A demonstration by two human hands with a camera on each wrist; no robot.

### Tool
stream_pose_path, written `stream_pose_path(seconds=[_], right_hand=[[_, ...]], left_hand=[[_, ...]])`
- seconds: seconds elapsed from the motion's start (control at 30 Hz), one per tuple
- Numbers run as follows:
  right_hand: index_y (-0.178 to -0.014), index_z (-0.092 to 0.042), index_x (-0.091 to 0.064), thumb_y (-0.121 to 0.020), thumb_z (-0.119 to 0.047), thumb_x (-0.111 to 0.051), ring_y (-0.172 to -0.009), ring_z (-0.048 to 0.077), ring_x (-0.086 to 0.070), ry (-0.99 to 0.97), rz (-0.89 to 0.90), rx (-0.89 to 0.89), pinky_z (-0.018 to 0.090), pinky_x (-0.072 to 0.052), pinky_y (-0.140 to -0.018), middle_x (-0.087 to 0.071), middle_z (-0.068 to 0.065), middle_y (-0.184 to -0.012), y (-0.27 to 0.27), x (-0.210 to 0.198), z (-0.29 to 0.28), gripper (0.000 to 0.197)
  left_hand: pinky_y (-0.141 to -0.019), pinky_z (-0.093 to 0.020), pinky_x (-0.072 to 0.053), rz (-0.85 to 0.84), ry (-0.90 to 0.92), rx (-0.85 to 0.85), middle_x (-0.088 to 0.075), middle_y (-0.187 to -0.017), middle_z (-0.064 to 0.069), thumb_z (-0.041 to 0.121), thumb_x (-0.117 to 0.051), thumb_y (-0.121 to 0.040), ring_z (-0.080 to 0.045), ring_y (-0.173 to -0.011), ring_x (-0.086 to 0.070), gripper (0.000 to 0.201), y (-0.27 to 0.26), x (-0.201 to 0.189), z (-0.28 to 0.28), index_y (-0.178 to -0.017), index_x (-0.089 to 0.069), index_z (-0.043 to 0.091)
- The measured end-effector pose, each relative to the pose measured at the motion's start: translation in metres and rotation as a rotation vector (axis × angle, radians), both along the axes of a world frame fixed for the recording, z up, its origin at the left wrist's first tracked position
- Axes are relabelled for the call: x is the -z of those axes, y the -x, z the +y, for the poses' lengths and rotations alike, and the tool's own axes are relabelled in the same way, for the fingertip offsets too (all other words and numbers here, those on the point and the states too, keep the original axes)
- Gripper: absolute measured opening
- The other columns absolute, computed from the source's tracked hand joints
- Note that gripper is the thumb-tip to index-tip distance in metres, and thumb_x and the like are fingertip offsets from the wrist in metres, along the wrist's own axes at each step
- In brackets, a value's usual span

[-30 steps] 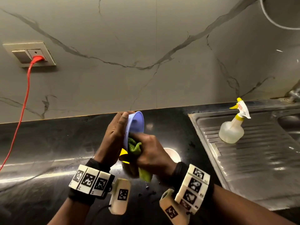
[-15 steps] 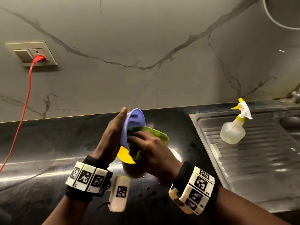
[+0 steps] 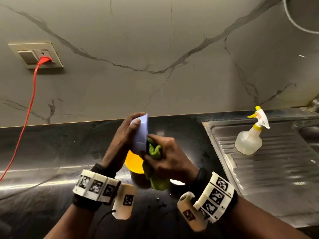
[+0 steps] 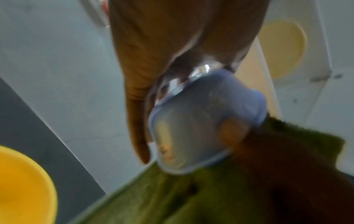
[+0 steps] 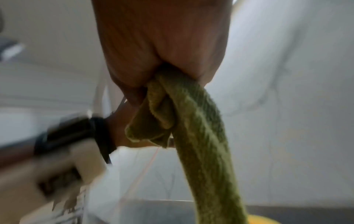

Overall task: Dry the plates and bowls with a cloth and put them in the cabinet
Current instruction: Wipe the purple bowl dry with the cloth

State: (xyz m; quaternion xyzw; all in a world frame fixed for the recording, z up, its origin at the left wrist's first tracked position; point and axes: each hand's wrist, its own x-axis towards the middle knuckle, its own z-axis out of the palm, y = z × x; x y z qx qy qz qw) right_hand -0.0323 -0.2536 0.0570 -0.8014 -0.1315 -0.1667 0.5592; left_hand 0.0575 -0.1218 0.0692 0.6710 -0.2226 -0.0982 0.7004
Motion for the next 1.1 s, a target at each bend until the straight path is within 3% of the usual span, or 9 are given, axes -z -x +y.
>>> stream_pose_path(seconds=[0.1,0.2,0.33,0.5,0.6,0.7,0.8,0.93,1.1], right_hand=[[-0.112,-0.007,-0.064,-0.081,-0.007,-0.063,-0.085,0.027,-0.061,0.431,-0.186,0.019,0.036,-0.051,-0.071,-0.067,0.009,-0.100,-0.003,0.006,-0.002,0.031],[-0.113,-0.009,-0.064,-0.079,-0.012,-0.068,-0.093,0.029,-0.061,0.436,-0.198,0.088,0.041,-0.052,-0.078,-0.067,0.008,-0.108,-0.001,0.010,0.010,0.035],[-0.115,-0.009,-0.064,-0.075,-0.021,-0.083,-0.094,0.028,-0.068,-0.040,0.153,-0.041,0.044,-0.055,-0.083,-0.070,0.010,-0.105,0.006,0.001,0.023,0.046],[-0.107,0.004,-0.061,-0.088,-0.011,-0.072,-0.076,0.042,-0.066,-0.540,0.365,-0.227,0.053,-0.058,-0.078,-0.066,0.027,-0.084,0.005,-0.018,0.012,0.027],[-0.103,-0.006,-0.065,-0.083,-0.017,-0.072,-0.080,0.033,-0.068,-0.184,0.157,-0.014,0.049,-0.057,-0.075,-0.070,0.017,-0.088,0.000,-0.014,0.005,0.024],[-0.095,-0.007,-0.063,-0.081,-0.011,-0.065,-0.070,0.026,-0.057,0.270,-0.097,0.053,0.037,-0.047,-0.062,-0.066,0.008,-0.083,-0.002,-0.009,-0.002,0.015],[-0.103,-0.012,-0.064,-0.080,-0.010,-0.064,-0.076,0.028,-0.058,0.439,-0.108,0.025,0.040,-0.048,-0.065,-0.067,0.006,-0.090,0.000,-0.004,0.005,0.023],[-0.100,-0.015,-0.067,-0.084,-0.026,-0.075,-0.078,0.019,-0.067,0.038,0.127,0.075,0.040,-0.055,-0.072,-0.072,0.001,-0.086,0.006,-0.006,0.026,0.021],[-0.094,-0.004,-0.061,-0.097,-0.023,-0.061,-0.061,0.026,-0.067,-0.574,0.368,-0.106,0.030,-0.054,-0.056,-0.067,0.015,-0.071,0.006,-0.030,0.015,0.019]], left_hand=[[-0.078,-0.030,-0.053,0.329,0.043,0.028,-0.071,-0.114,-0.010,0.056,-0.061,-0.082,-0.018,-0.100,-0.065,0.063,-0.003,-0.012,0.000,-0.122,-0.066,0.008],[-0.077,-0.033,-0.051,0.319,0.066,0.032,-0.072,-0.095,-0.013,0.052,-0.060,-0.080,-0.022,-0.083,-0.067,0.053,0.002,-0.017,-0.005,-0.102,-0.073,0.005],[-0.075,-0.031,-0.050,0.080,0.110,-0.091,-0.073,-0.084,-0.002,0.041,-0.061,-0.091,-0.015,-0.078,-0.066,0.028,0.004,-0.005,-0.007,-0.086,-0.075,0.017],[-0.092,-0.029,-0.049,-0.320,0.113,-0.082,-0.071,-0.110,0.006,0.044,-0.035,-0.097,-0.015,-0.104,-0.065,0.038,0.015,0.014,-0.004,-0.109,-0.067,0.029],[-0.088,-0.035,-0.050,-0.253,0.030,-0.006,-0.067,-0.118,0.004,0.051,-0.043,-0.092,-0.015,-0.105,-0.063,0.041,0.006,0.009,0.000,-0.119,-0.063,0.028],[-0.088,-0.041,-0.052,0.140,0.011,0.070,-0.068,-0.124,0.001,0.059,-0.057,-0.084,-0.018,-0.112,-0.065,0.052,-0.002,-0.005,0.003,-0.126,-0.064,0.029],[-0.103,-0.045,-0.045,0.342,0.035,0.038,-0.070,-0.120,-0.016,0.044,-0.051,-0.099,-0.026,-0.112,-0.063,0.047,-0.010,-0.011,0.001,-0.123,-0.067,0.006],[-0.088,-0.027,-0.045,-0.027,-0.040,-0.112,-0.072,-0.091,0.002,0.014,-0.043,-0.105,-0.006,-0.090,-0.065,0.029,-0.001,-0.002,-0.007,-0.096,-0.070,0.021],[-0.089,-0.030,-0.051,-0.289,0.060,-0.160,-0.072,-0.102,0.008,0.036,-0.034,-0.101,-0.015,-0.098,-0.066,0.035,0.012,0.012,-0.008,-0.102,-0.068,0.037]])
